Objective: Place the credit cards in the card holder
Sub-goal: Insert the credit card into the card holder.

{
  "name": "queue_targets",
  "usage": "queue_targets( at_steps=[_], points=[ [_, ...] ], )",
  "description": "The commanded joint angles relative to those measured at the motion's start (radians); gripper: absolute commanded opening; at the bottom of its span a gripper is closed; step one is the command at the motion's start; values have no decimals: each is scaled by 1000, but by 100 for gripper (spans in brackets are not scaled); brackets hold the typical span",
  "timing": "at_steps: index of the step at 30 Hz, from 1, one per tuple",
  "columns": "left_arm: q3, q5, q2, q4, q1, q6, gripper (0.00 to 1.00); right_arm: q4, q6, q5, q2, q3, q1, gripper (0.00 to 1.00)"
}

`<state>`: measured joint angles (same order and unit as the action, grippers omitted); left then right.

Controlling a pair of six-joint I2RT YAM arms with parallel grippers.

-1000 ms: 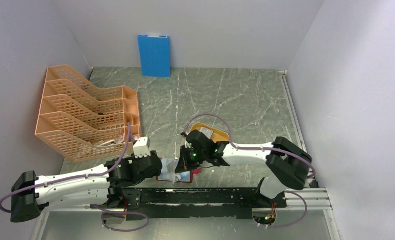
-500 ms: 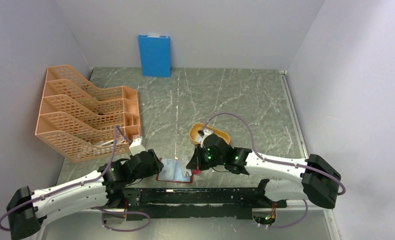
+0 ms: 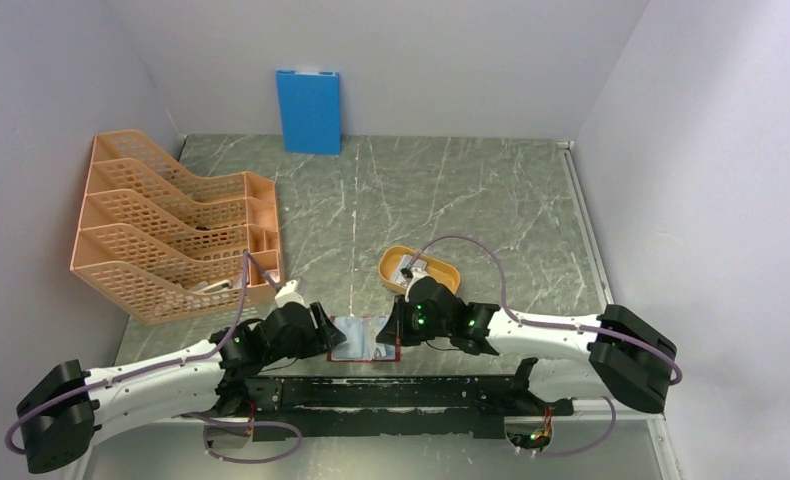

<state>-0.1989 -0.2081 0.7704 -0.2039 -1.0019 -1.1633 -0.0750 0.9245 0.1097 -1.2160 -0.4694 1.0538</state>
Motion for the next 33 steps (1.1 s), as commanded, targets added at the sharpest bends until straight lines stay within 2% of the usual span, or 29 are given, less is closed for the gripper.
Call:
queue_targets(
  at_steps=[1,5,9,15,23,33],
  points=[
    [41,82,32,48,5,-2,59,-49,40,14,-36,-12,3,0],
    [16,63,30,2,6,6,59,-30,70,2,-38,-7,1,0],
    [-41,-24,-21,-135,5,31,58,-43,97,4,-20,25,-15,0],
    [-124,-122,-11,-280,6,64,55,-108,119,75,-31,56,-52,0],
    [-136,-135,26,-289,5,68,52,-151,125,134,-69,53,-71,0],
    [-125,-132,31,-282,5,69,52,-147,145,129,-66,78,-99,0]
  ],
)
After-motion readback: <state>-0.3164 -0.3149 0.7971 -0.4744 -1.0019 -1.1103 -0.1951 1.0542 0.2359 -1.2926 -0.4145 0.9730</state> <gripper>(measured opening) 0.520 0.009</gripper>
